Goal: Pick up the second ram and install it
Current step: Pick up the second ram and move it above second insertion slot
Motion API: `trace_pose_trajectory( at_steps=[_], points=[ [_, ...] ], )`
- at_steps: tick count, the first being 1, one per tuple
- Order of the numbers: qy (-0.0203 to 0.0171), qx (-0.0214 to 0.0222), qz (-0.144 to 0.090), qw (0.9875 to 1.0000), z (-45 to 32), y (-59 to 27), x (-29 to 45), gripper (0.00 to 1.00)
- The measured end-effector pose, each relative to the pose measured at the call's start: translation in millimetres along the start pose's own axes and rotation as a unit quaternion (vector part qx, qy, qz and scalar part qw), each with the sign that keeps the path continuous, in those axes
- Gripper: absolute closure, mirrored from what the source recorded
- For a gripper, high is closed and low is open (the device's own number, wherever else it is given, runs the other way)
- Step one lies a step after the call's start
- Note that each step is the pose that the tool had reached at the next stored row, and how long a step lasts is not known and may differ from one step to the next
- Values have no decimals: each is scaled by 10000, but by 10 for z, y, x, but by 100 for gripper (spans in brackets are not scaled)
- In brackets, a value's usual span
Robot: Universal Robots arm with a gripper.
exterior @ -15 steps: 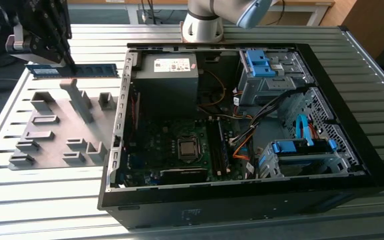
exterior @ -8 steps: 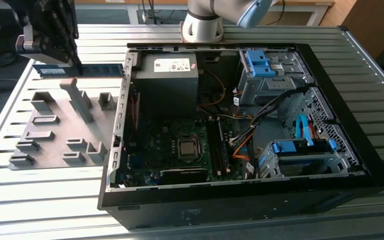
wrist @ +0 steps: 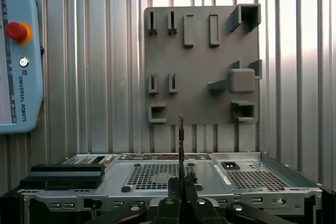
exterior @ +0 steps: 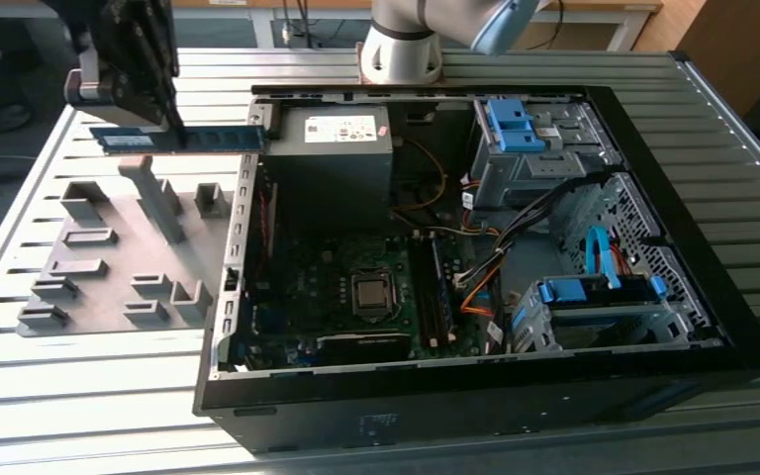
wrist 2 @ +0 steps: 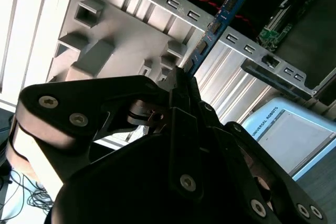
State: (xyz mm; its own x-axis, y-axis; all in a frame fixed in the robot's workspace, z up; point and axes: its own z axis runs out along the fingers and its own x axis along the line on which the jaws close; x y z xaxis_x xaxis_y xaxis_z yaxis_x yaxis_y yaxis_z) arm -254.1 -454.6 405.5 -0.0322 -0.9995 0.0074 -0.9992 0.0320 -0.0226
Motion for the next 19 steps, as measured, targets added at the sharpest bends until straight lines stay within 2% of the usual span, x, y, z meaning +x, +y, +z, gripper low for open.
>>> trace_pose_trajectory(
  at_steps=[19],
  points=[
    [0,0,0,10000,21,-782,-25,86]
  ],
)
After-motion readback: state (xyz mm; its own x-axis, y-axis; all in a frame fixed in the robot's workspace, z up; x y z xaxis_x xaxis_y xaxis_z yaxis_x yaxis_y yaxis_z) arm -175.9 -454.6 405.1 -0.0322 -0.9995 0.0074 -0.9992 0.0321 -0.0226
